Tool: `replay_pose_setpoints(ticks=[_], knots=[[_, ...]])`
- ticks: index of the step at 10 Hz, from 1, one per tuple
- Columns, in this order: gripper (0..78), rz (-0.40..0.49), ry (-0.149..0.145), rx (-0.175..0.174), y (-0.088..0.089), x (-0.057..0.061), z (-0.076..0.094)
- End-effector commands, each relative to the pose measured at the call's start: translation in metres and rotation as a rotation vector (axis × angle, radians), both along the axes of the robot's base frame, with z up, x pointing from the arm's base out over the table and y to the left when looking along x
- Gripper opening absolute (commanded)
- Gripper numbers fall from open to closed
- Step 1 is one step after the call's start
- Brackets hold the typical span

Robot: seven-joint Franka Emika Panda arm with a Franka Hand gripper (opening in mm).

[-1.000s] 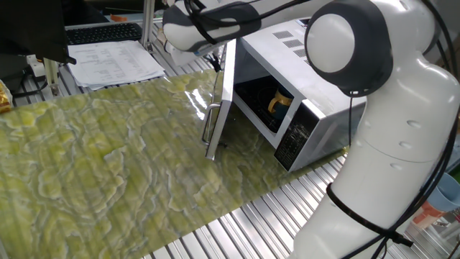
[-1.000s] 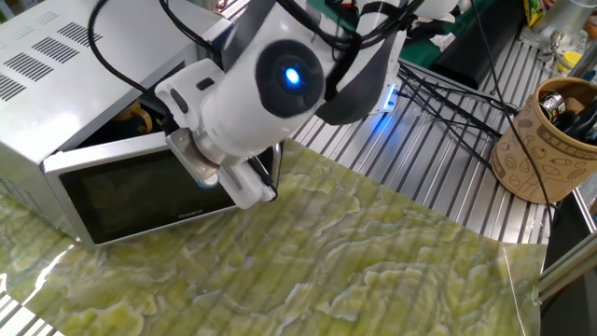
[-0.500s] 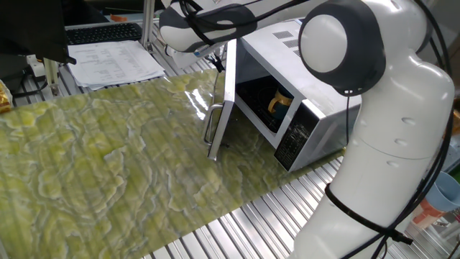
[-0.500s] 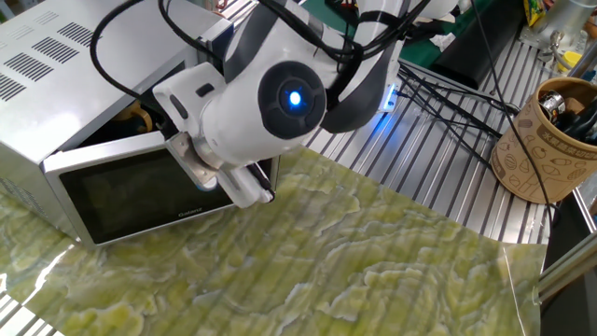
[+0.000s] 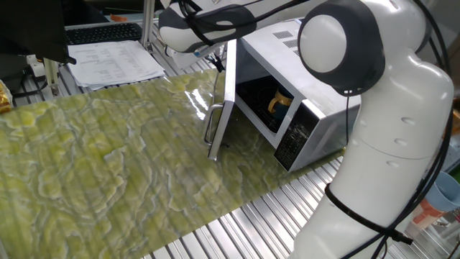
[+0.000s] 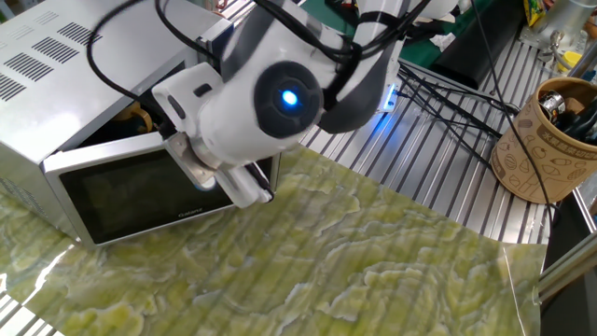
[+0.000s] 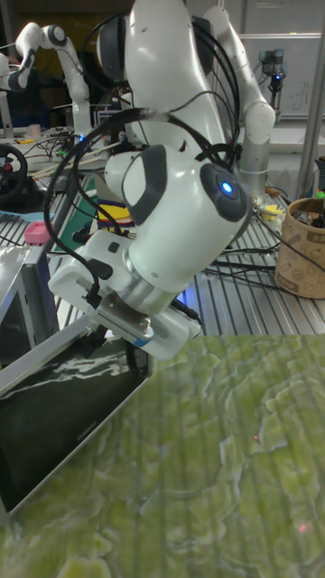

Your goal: Put the bowl into the microwave

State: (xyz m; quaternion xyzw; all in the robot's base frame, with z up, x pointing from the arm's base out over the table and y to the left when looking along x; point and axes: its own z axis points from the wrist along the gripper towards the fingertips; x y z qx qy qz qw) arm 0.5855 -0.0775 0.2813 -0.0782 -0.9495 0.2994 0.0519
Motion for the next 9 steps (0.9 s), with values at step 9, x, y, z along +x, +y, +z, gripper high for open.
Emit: replay_pose_setpoints(ticks=[9], knots=[[1.1, -0.682, -0.032, 0.265, 0.020, -0.031, -0.001]])
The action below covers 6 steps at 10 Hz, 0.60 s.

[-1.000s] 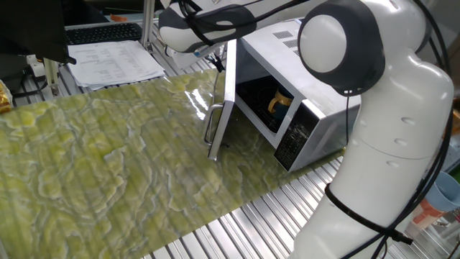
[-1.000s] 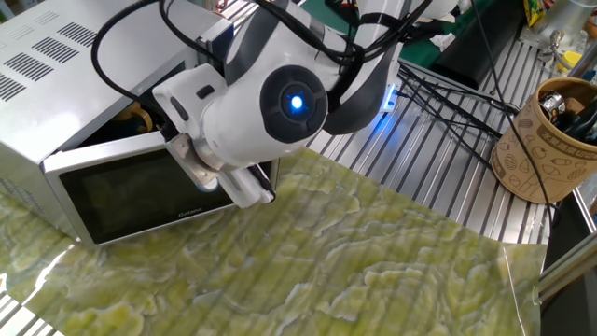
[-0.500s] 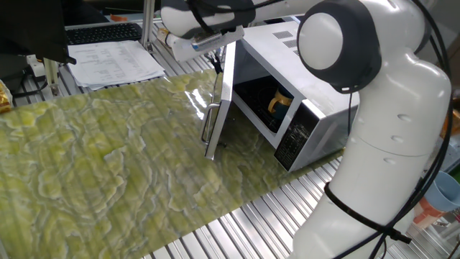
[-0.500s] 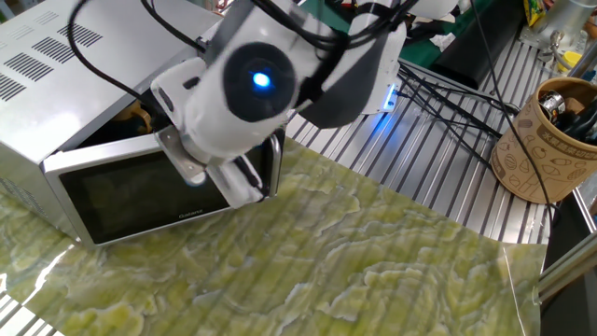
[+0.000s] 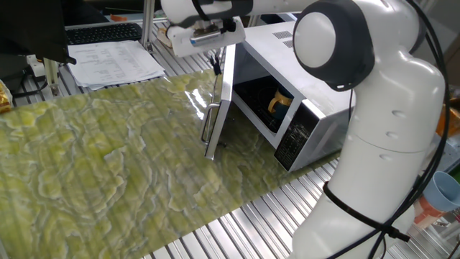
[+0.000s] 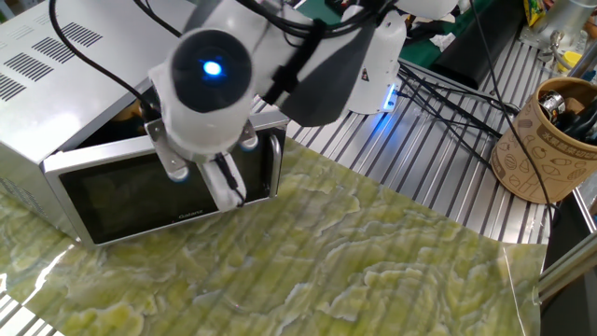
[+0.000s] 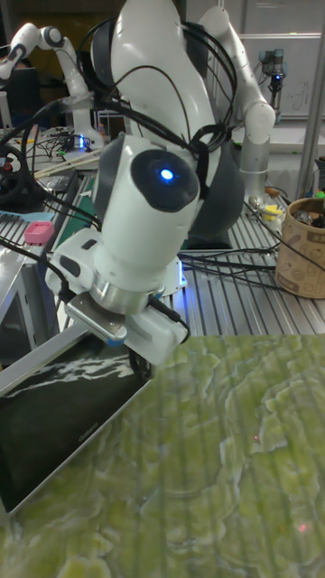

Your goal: Put the bowl into the microwave

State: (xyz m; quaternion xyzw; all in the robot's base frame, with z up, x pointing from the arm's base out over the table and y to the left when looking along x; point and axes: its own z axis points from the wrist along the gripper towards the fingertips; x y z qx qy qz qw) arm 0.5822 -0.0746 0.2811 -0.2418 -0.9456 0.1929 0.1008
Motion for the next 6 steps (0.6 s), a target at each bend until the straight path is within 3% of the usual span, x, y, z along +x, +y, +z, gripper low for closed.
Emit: replay_pose_setpoints(ticks=[1, 2, 3, 5, 6], knots=[[1.1, -0.328, 0.008, 0.075, 0.017, -0.029, -0.002], [1.1, -0.328, 0.021, 0.055, 0.016, -0.046, -0.002], [1.1, -0.325, 0.035, 0.053, 0.015, -0.056, 0.002], [1.1, -0.325, 0.042, 0.051, 0.014, -0.059, 0.004], [1.1, -0.305, 0.058, 0.009, 0.007, -0.071, 0.009]])
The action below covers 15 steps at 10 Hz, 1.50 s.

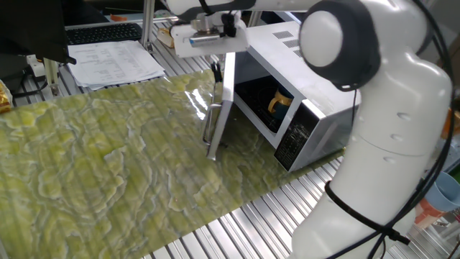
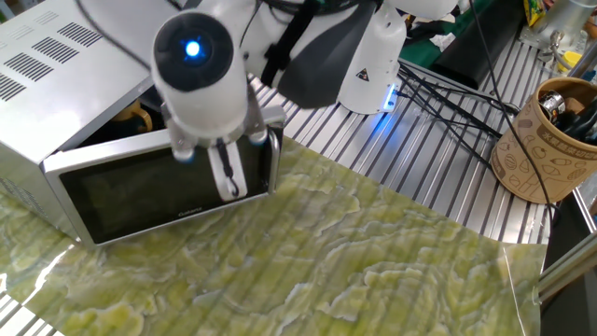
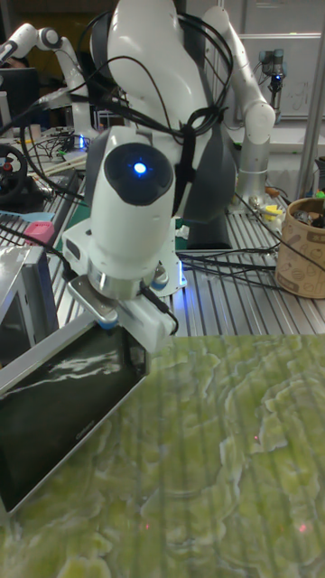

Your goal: Put the bowl into the microwave

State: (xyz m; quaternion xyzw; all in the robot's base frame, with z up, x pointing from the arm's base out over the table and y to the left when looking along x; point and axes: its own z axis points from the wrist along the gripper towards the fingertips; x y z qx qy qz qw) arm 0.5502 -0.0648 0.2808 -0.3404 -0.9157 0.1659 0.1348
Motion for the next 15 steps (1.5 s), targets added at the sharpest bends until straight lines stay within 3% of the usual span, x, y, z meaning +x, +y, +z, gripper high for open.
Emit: replay_pose_setpoints(ticks=[1, 4, 5, 9, 10, 12, 15], knots=[[1.1, -0.066, 0.048, -0.036, -0.009, -0.043, 0.011], [1.1, -0.027, 0.051, -0.065, -0.026, -0.045, 0.008], [1.1, -0.006, 0.045, -0.096, -0.036, -0.043, 0.002], [1.1, 0.054, 0.057, -0.165, -0.055, -0.043, 0.000], [1.1, 0.060, 0.059, -0.164, -0.057, -0.043, 0.000], [1.1, 0.123, 0.081, -0.168, -0.078, -0.045, 0.009], [1.1, 0.155, 0.075, -0.182, -0.097, -0.045, 0.010]])
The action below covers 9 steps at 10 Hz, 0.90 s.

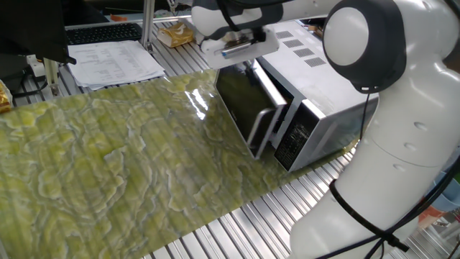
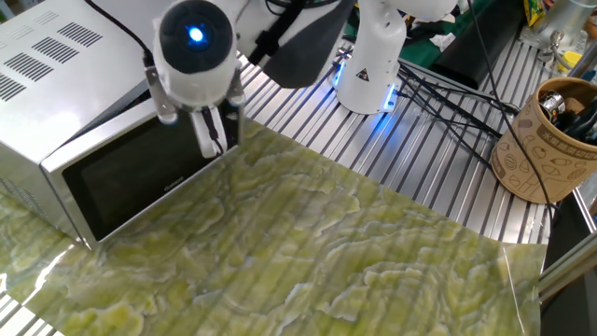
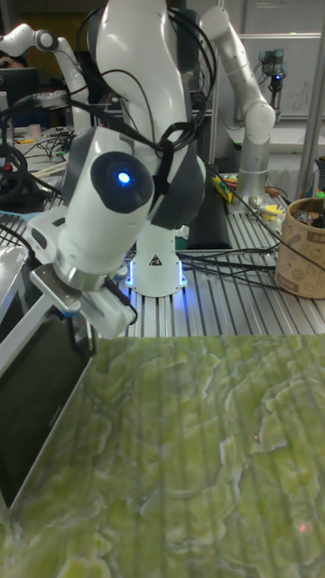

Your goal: Put the bowl into the microwave

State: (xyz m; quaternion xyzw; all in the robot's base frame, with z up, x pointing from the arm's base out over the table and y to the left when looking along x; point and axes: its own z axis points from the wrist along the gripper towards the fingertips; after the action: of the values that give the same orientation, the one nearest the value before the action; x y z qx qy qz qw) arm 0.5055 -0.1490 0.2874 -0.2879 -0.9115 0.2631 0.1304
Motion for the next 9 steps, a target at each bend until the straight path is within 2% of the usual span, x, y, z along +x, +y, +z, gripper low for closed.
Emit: replay_pose_setpoints(ticks=[1, 3, 5, 6, 7, 9], knots=[[1.1, 0.042, -0.001, -0.019, -0.015, 0.000, 0.003], [1.1, 0.054, 0.000, -0.024, -0.017, 0.000, 0.002], [1.1, 0.037, -0.008, 0.042, -0.015, 0.000, 0.003], [1.1, 0.032, -0.010, 0.046, -0.013, 0.000, 0.003], [1.1, -0.022, -0.027, 0.048, 0.003, 0.000, 0.004], [1.1, -0.056, -0.039, 0.045, 0.020, -0.012, -0.005]])
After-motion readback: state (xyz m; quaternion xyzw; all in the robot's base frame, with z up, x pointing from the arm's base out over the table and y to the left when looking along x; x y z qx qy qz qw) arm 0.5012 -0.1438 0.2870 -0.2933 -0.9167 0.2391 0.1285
